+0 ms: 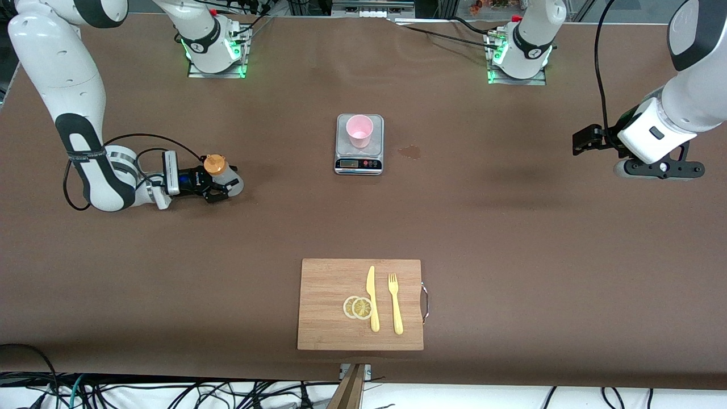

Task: Add sauce to pink cup with both arms
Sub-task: 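Lift the sauce bottle with the right gripper toward the pink cup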

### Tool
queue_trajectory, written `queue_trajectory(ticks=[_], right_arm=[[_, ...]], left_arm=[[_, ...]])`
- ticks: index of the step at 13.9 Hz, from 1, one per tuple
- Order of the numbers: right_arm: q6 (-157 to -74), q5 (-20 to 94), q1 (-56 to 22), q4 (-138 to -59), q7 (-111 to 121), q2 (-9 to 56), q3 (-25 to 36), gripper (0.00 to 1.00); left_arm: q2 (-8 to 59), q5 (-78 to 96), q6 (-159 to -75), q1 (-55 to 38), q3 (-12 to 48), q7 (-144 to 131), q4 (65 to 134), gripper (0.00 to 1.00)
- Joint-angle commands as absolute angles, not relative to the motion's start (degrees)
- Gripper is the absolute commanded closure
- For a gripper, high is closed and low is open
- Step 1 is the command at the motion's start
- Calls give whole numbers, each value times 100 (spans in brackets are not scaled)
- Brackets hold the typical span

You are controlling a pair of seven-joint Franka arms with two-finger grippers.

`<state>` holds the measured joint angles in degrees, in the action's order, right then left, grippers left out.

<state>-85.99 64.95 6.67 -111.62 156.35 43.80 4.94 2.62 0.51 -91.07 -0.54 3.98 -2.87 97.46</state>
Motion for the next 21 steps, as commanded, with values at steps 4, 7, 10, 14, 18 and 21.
queue_trajectory(ticks=[4,7,10,14,18,21], right_arm=[[-8631,6259,343,-11162,15181,3763,562,100],[-9130,5943,45,-11302,14320,3122,650,100],[-9762,5688,-377,-11504,13459,2577,668,100],[-10265,5161,-956,-11566,12097,2031,668,100],[-10651,4405,-1545,-11566,10875,1688,659,100],[-10767,3764,-2002,-11575,9935,1521,650,100]], left_arm=[[308,167,-8956,-35,413,-167,9589,0],[308,158,-8895,-26,413,-176,9580,0],[308,158,-8895,-35,413,-185,9571,0],[308,167,-8886,-35,404,-184,9519,0],[316,167,-8886,-35,413,-185,9510,0],[316,167,-8886,-35,413,-185,9510,0]])
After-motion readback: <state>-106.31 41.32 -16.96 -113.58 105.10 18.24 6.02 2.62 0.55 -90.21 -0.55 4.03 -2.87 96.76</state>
